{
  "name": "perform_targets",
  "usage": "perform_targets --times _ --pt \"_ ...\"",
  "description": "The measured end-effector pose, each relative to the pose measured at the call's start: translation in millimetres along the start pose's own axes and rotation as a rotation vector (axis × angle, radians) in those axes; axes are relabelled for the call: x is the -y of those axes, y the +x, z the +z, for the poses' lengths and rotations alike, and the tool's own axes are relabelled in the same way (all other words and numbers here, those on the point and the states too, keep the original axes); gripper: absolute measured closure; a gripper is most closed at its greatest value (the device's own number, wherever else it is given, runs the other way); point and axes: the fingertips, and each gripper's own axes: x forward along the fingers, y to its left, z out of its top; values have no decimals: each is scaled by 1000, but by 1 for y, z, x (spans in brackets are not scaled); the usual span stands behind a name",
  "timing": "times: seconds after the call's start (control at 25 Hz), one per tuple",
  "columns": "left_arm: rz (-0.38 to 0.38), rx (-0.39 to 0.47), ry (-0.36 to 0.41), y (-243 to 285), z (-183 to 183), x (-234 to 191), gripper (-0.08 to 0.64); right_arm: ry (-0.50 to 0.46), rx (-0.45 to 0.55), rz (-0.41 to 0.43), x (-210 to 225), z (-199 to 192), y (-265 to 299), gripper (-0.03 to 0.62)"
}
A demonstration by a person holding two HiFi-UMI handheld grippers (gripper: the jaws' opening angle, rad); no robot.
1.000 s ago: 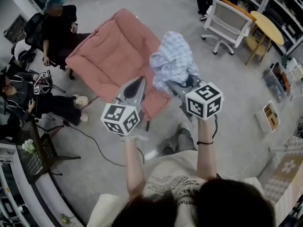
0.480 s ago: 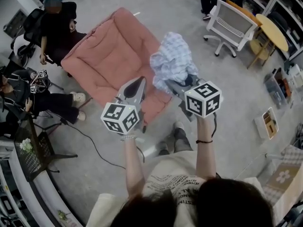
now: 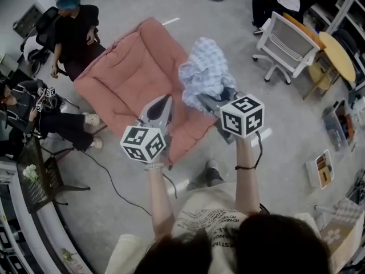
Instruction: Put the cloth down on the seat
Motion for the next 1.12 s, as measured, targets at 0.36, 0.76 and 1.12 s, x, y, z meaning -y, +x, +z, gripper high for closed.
perform_targets --times 0.36,0.76,1.12 --pt "75 15 -8 33 3 -9 555 -21 -35 83 33 10 20 474" --pt "152 0 -39 51 -10 -20 555 -26 -88 143 58 3 38 474" --pt "166 -35 -87 62 -20 -58 555 -12 -147 177 56 -9 83 474"
